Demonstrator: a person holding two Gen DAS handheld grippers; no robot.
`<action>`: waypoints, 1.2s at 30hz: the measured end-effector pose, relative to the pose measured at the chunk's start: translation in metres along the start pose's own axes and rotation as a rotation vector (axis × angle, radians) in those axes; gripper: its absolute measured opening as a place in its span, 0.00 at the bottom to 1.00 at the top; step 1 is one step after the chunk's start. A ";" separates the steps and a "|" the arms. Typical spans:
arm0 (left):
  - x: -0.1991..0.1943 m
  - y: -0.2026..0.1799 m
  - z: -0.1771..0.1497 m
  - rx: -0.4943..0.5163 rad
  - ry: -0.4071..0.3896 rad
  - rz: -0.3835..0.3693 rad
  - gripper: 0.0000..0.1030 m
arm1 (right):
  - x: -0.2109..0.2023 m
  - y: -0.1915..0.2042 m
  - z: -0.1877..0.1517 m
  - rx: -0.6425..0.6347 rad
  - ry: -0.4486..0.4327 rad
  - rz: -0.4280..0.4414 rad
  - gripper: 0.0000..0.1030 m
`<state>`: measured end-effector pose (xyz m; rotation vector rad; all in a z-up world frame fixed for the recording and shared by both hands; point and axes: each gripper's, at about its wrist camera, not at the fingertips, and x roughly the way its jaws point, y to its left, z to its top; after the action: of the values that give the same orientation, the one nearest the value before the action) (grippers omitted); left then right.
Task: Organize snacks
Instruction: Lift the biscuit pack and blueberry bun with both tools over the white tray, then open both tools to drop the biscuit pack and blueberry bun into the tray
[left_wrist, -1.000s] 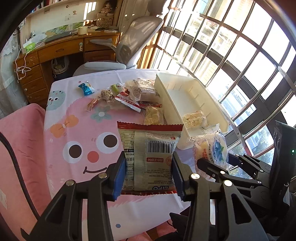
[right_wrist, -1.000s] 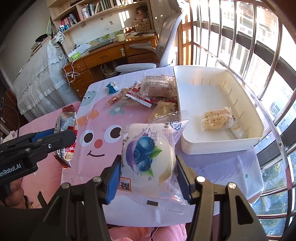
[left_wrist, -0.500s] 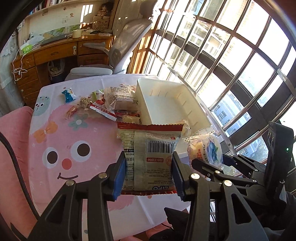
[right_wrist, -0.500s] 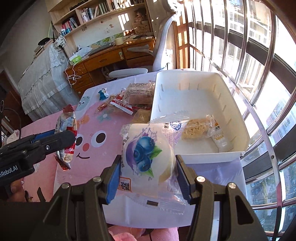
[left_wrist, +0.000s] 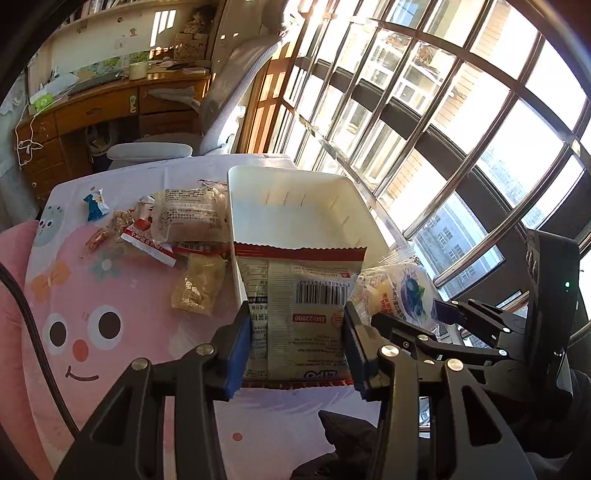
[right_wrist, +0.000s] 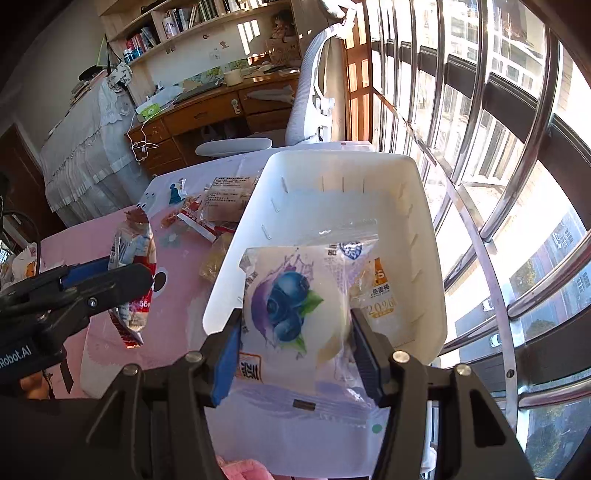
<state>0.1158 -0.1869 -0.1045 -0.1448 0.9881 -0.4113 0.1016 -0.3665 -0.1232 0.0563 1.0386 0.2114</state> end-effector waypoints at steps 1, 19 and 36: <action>0.005 -0.004 0.002 -0.001 0.002 -0.001 0.43 | 0.002 -0.005 0.002 -0.002 0.003 0.000 0.54; 0.062 -0.042 0.031 0.007 0.052 -0.011 0.43 | 0.026 -0.066 0.019 0.025 0.062 -0.002 0.55; 0.056 -0.035 0.020 -0.031 0.069 0.038 0.67 | 0.039 -0.063 0.018 0.015 0.105 0.026 0.57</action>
<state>0.1504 -0.2427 -0.1269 -0.1403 1.0643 -0.3682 0.1457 -0.4193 -0.1563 0.0727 1.1449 0.2321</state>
